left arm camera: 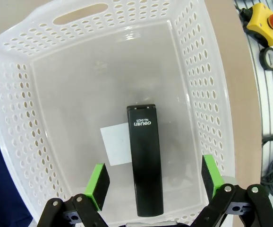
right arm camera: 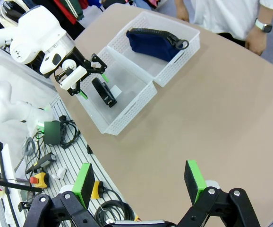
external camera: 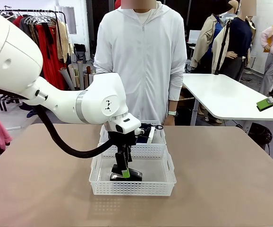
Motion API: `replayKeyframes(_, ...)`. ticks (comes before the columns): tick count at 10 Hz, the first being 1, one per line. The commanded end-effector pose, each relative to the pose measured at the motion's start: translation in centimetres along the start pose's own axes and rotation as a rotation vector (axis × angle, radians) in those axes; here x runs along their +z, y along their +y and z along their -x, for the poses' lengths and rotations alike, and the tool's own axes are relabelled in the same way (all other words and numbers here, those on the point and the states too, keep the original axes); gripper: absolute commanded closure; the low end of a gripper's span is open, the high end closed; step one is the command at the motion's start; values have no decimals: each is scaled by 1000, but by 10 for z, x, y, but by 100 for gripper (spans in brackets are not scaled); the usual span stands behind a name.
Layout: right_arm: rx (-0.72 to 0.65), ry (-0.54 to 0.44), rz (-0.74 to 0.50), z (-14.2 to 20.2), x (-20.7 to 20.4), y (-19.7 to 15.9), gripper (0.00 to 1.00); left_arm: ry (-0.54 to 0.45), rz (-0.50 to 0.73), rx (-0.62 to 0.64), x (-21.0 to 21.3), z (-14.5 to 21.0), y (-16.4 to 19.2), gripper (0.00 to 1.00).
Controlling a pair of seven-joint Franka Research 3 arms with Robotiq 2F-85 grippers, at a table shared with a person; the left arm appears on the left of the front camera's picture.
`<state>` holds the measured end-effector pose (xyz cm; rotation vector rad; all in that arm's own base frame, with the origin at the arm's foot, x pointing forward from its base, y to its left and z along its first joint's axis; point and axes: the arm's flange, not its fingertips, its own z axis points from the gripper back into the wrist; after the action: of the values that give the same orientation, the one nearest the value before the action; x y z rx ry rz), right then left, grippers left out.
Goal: Distribute items into two baskets.
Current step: Place the picked Stapler into the Organizing basket as instructed by the person.
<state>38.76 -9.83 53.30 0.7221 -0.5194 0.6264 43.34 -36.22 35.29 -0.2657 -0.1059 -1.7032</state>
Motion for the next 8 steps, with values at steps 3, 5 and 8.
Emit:
replayKeyframes(3, 1, -2, -2, -1, -1, 2, 0, -3, -8, 0, 2, 0, 0, 0)
replayKeyframes(5, 1, -2, -2, -1, -1, 2, 0, -3, -8, 0, 2, 0, 0, 0)
replayKeyframes(8, 1, -2, -2, -1, -1, 2, 0, -3, -8, 0, 2, 0, 0, 0)
